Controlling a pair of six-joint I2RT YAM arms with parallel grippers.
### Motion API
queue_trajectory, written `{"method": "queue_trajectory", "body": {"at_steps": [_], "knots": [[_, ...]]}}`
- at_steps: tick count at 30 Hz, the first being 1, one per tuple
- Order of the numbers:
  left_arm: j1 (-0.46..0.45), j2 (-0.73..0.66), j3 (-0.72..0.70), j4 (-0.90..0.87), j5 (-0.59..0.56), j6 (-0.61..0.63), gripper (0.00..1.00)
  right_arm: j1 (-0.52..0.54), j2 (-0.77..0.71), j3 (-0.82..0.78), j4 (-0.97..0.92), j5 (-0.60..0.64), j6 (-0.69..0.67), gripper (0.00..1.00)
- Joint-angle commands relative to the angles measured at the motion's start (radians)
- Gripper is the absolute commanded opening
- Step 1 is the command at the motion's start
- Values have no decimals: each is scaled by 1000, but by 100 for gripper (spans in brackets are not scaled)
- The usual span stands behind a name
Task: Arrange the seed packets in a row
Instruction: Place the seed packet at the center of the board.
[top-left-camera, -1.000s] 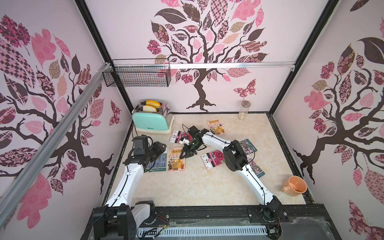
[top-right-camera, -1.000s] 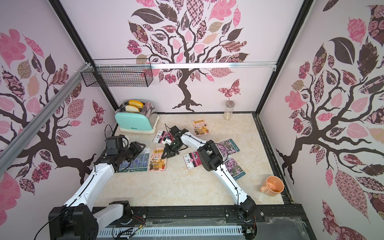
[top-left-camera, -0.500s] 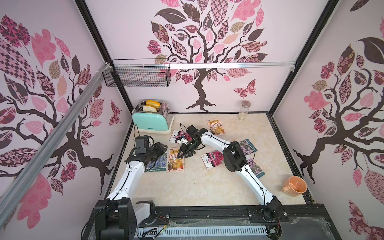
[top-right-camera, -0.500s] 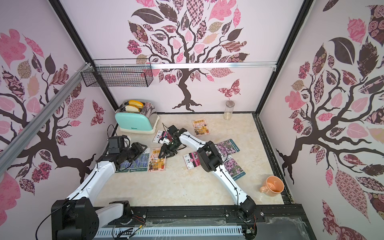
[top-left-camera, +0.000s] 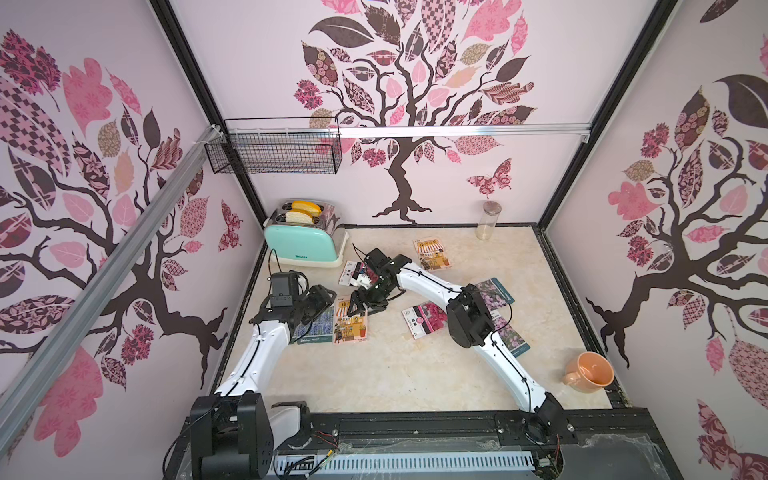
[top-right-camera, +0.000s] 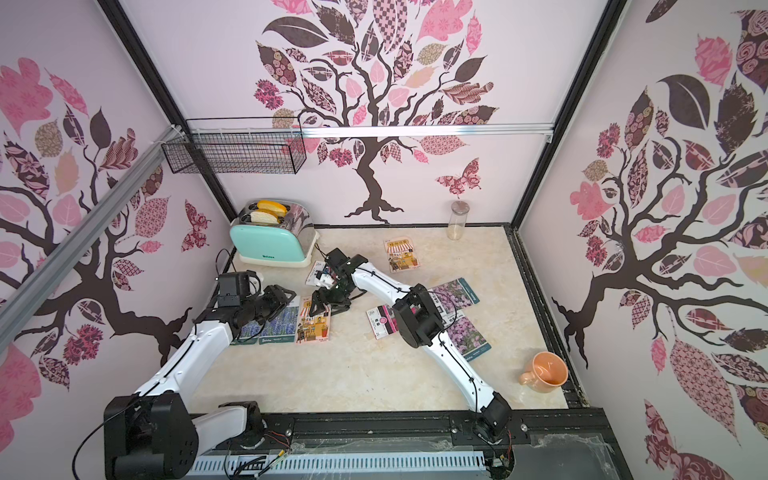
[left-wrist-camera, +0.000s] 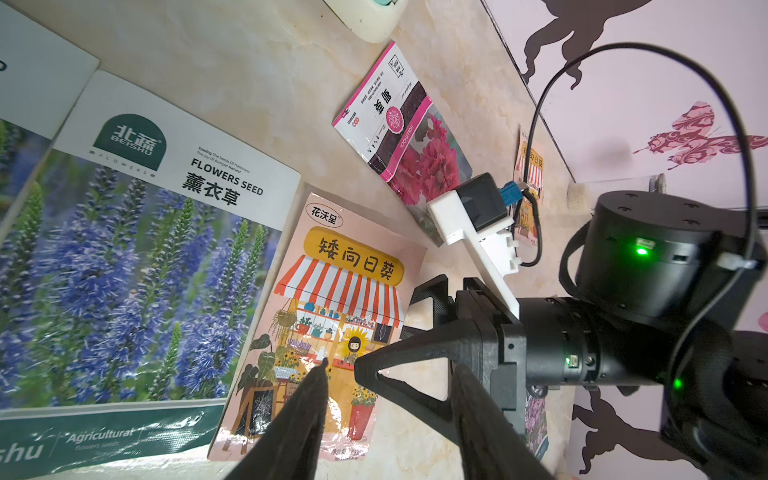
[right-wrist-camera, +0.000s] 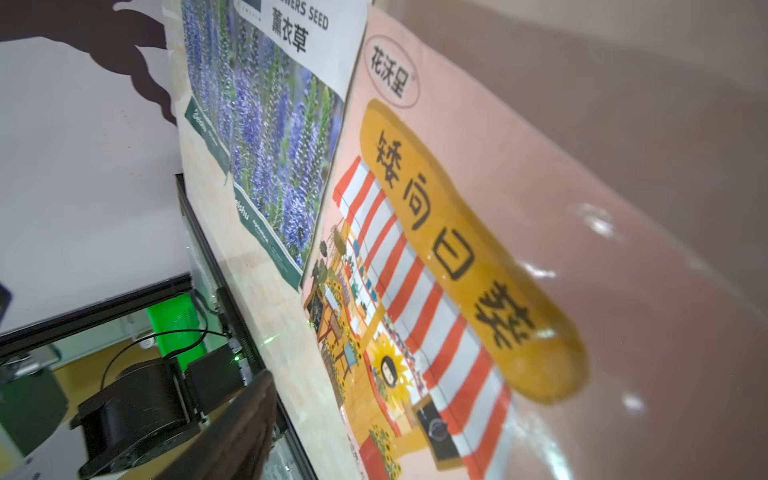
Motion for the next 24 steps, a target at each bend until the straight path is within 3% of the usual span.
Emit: {"method": "queue_trajectory", "body": {"at_steps": [1,14,24], "knots": [[5,9,-2,17,17,25,50,-2,63,-27,-103,260,5,77],[5,19,3,12,30,34,50,1,-17,-10,-136,465,30,78],[-11,62,20,41,44,40,49,-34,-251,-251,-16,513,29,78]]}}
